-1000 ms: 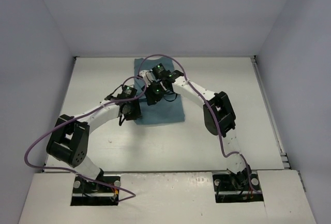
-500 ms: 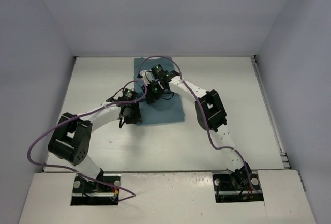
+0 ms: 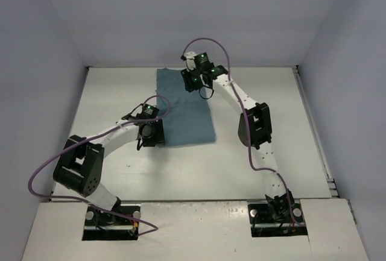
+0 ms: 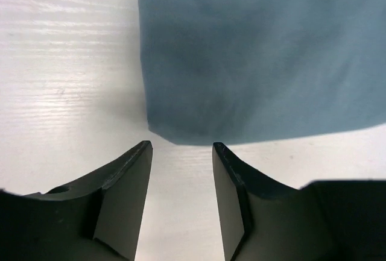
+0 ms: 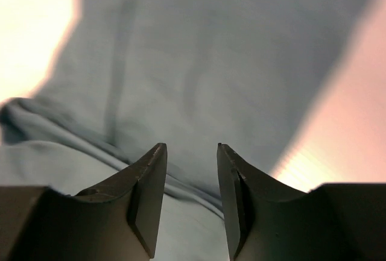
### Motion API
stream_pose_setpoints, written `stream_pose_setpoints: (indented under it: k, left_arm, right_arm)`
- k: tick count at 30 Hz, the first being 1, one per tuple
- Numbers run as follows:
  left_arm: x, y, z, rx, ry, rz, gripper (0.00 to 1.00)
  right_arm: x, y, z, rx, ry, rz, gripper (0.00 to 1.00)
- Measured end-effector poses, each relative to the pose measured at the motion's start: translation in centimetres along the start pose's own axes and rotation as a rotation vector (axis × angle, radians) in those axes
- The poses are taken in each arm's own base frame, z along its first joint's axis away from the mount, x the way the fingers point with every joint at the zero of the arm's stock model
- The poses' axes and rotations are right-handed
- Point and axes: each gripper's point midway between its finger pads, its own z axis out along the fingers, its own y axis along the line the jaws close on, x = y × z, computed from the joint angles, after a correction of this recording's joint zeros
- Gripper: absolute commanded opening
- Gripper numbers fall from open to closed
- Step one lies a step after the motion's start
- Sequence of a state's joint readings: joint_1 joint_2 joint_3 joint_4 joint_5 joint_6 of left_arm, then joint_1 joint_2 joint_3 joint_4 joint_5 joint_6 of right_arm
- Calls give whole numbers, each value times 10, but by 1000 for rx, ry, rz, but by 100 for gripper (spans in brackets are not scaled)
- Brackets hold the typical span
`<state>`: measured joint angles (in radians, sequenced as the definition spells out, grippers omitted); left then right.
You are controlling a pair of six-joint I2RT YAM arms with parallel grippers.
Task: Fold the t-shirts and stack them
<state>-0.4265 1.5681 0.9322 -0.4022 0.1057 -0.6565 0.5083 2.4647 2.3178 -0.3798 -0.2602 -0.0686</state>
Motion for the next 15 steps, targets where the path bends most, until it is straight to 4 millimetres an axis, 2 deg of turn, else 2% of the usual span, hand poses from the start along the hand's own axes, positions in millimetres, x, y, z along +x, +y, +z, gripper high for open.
stream_pose_setpoints:
  k: [2,4,5,8,10,12,15]
  left_arm:
    - [-10,-3,-16,5,-29,12,61]
    - [-28,-9,-39,20,-84,11,62]
    - [-37,-11,-49,33,-112,4,62]
    - [-56,-12,-72,59,-177,-26,62]
    - [-54,-6,-69,47,-160,-45,62]
    - [-44,1,-57,30,-111,-61,62]
    - [-18,11,-31,0,-2,-80,62]
  right_arm:
    - [8,-26,-15,75,14,63,45]
    - [25,-42,-38,140,55,125,47]
    - [31,-45,-50,163,57,155,48]
    - [54,-37,-90,200,79,244,52]
    - [75,-27,-117,215,85,306,55]
    - [96,-18,-137,225,86,371,58]
    - [129,-8,-152,232,94,463,63]
